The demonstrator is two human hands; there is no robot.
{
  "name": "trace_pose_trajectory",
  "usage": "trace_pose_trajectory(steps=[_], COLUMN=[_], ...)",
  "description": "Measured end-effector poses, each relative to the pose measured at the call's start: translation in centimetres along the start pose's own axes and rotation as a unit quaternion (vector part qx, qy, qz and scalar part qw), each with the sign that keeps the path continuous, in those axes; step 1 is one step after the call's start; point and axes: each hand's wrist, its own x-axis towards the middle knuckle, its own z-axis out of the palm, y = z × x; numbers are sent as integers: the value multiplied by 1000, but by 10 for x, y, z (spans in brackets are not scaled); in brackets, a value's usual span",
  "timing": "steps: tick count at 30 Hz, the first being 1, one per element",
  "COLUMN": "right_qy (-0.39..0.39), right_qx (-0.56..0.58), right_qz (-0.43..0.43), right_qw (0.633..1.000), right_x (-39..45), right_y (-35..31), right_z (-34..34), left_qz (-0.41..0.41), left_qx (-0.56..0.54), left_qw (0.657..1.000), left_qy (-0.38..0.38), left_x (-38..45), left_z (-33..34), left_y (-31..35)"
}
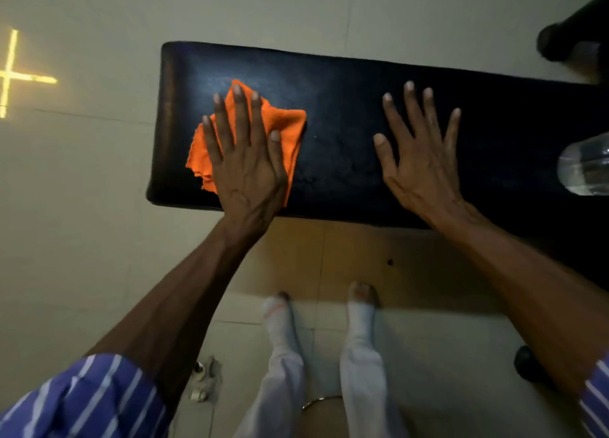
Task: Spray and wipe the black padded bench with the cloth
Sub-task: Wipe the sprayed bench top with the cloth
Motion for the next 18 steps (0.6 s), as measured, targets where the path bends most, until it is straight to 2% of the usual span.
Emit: trace_pose_trajectory(steps=[3,5,7,11,12,16,18], right_qy=[10,16,25,37,39,30,13], right_qx=[-5,-2,-1,-1,-2,-1,2], right_qz=[5,3,3,-2,-4,-10,-13], right_qw=[1000,1000,1000,999,999,1000,1000], right_x=[-1,-2,-2,-1,-1,-3,-3], right_y=[-1,2,3,4,5,6,5], right_z=[3,4,5,9,10,7,3], left_qz=[139,181,173,48,43,157,164], left_qx=[-9,-9,-2,9,14,-2,-16], left_qw=[990,982,984,999,999,984,981], left_qy=[-32,-54,-45,-18,-20,-78,-105], left_x=[-27,-35,-21,1,-4,-42,-47], left_z=[4,4,5,6,6,1,-7], left_y=[24,30,27,32,39,50,44])
